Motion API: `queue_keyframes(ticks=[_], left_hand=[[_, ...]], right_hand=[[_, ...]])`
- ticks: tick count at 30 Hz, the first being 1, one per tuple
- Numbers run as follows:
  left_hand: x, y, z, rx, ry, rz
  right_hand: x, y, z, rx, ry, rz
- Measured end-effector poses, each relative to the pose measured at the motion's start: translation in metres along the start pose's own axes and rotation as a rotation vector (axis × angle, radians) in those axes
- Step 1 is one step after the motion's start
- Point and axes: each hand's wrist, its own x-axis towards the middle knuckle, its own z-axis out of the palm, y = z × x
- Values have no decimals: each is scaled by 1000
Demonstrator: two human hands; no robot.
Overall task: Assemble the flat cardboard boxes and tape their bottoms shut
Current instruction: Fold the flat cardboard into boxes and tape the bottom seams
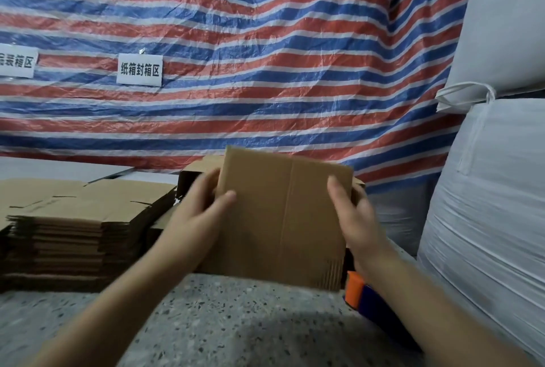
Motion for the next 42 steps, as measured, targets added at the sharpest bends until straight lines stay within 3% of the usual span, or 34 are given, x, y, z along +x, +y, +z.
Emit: queue_keyframes(ticks=[3,5,10,14,20,26,42], left_hand=[[45,24,-11,60,64,-12],[72,35,-19,108,70,-97],[125,38,-41,183,205,-176],[160,24,-57,253,291,-217],[182,-17,-70,416,185,-415],[184,-64,-91,493,202,-507],[203,-117,-113,703,158,-468]], right_hand=[[50,-40,21,-57,88,165],[77,-57,36,-38,38,257],[114,-60,63,62,-112,184],[139,-44,87,91,-124,276],[163,2,120,119,-114,444],[172,50,152,149,-161,462],[172,96,176,-17,-187,474]])
